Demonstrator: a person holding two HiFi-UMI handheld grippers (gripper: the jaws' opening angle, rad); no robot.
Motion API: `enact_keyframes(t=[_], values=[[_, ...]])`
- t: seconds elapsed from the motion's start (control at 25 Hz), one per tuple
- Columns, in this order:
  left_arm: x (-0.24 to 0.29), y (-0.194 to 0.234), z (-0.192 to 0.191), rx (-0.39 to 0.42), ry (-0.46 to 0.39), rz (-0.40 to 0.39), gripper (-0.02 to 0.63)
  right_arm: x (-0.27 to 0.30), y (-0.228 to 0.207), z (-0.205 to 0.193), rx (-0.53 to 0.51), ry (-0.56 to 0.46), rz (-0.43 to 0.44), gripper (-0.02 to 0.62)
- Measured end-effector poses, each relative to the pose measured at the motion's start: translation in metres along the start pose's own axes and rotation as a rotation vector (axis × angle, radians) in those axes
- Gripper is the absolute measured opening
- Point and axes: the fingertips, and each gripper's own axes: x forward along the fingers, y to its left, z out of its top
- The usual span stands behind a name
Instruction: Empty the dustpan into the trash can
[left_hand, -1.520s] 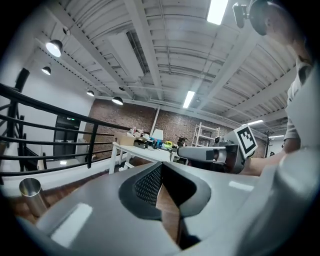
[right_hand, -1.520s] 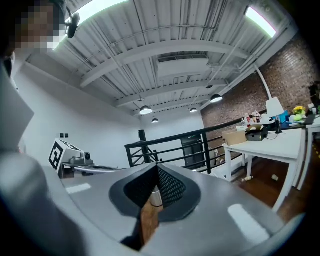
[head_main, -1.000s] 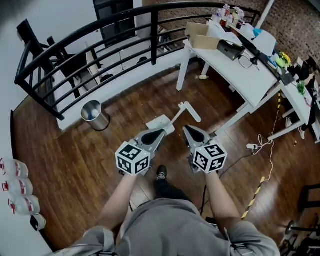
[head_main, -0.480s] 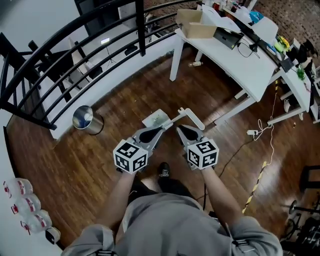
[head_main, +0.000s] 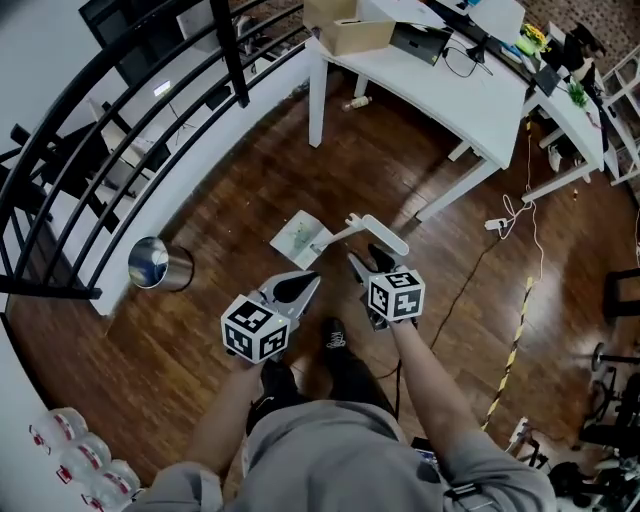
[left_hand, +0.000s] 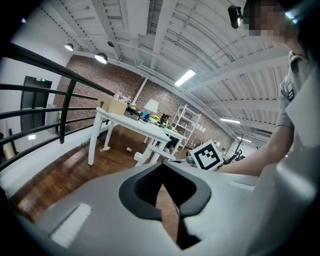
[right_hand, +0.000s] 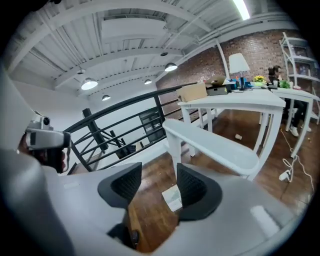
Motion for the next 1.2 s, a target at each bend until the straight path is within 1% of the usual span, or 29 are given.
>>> enact_keyframes(t=[0.12,0.2,0.4,0.52,0.68,0.8,0.84,0.92,0.96,1.04,1.2], values=[[0.002,0.001,-0.013,-0.011,0.039,-0.011,0.005,0.018,-0.015,-0.004,0.008,-0.020,-0.063,0.224],[0.002,0.001,-0.020,-0.028,0.055,-0.016,0.005,0.030,-0.021,-0.003,0.018,-0.033,-0.085,0.243],[-0.001,0.007,-0.039,-0.050,0.086,-0.026,0.005,0.058,-0.033,0.013,0.026,-0.093,-0.128,0.261],[-0.008,0.013,-0.045,-0.067,0.093,-0.018,0.005,0.068,-0.031,0.021,0.021,-0.122,-0.123,0.261],[-0.012,0.021,-0.046,-0.081,0.092,-0.005,0.005,0.077,-0.032,0.031,0.027,-0.152,-0.123,0.259],[-0.018,0.027,-0.047,-0.093,0.089,0.005,0.005,0.083,-0.032,0.038,0.032,-0.165,-0.144,0.259],[-0.019,0.029,-0.048,-0.098,0.089,0.008,0.005,0.085,-0.034,0.041,0.036,-0.167,-0.157,0.247],[-0.021,0.032,-0.050,-0.107,0.090,0.013,0.005,0.086,-0.040,0.044,0.046,-0.170,-0.184,0.196],[-0.022,0.033,-0.052,-0.111,0.091,0.016,0.005,0.086,-0.041,0.044,0.047,-0.171,-0.189,0.193],[-0.024,0.035,-0.054,-0.118,0.094,0.020,0.005,0.085,-0.041,0.045,0.031,-0.172,-0.184,0.187],[-0.026,0.038,-0.054,-0.117,0.095,0.024,0.005,0.083,-0.030,0.058,-0.040,-0.182,-0.150,0.183]])
